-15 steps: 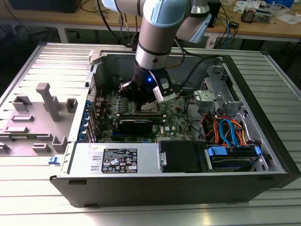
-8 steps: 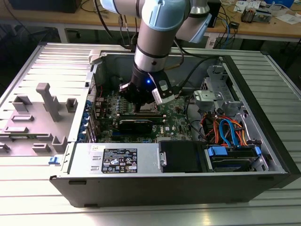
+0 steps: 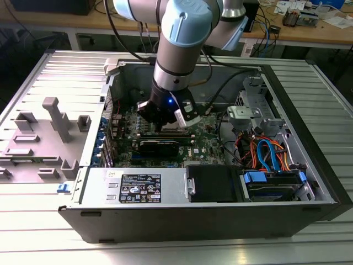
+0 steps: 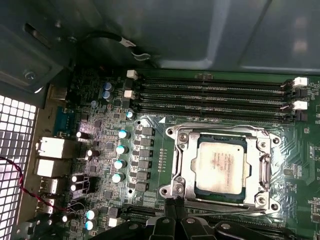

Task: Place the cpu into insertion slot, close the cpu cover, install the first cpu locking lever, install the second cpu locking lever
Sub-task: 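Install the second cpu locking lever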

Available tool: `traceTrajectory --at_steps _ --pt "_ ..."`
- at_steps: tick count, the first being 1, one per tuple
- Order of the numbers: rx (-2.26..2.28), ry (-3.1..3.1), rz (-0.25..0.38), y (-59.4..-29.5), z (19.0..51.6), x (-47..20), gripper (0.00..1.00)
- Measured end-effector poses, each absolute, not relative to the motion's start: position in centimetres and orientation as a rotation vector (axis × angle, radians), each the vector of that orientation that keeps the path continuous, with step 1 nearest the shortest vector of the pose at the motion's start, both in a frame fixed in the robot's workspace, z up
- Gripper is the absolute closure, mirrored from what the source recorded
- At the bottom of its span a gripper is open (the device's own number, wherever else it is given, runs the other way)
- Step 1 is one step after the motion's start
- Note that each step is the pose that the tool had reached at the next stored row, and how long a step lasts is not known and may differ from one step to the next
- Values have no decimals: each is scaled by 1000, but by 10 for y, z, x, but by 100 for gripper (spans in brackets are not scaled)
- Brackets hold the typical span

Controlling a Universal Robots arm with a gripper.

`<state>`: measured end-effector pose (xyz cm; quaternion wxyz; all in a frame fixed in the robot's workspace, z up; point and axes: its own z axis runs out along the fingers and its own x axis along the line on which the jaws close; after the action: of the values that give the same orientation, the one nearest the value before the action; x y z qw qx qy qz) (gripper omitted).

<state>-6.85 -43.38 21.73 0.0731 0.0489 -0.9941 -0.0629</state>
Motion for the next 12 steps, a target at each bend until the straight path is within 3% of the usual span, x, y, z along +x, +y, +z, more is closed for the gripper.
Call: traceTrajectory --at_steps 12 --pt "176 -2983 -245 -434 211 -72 89"
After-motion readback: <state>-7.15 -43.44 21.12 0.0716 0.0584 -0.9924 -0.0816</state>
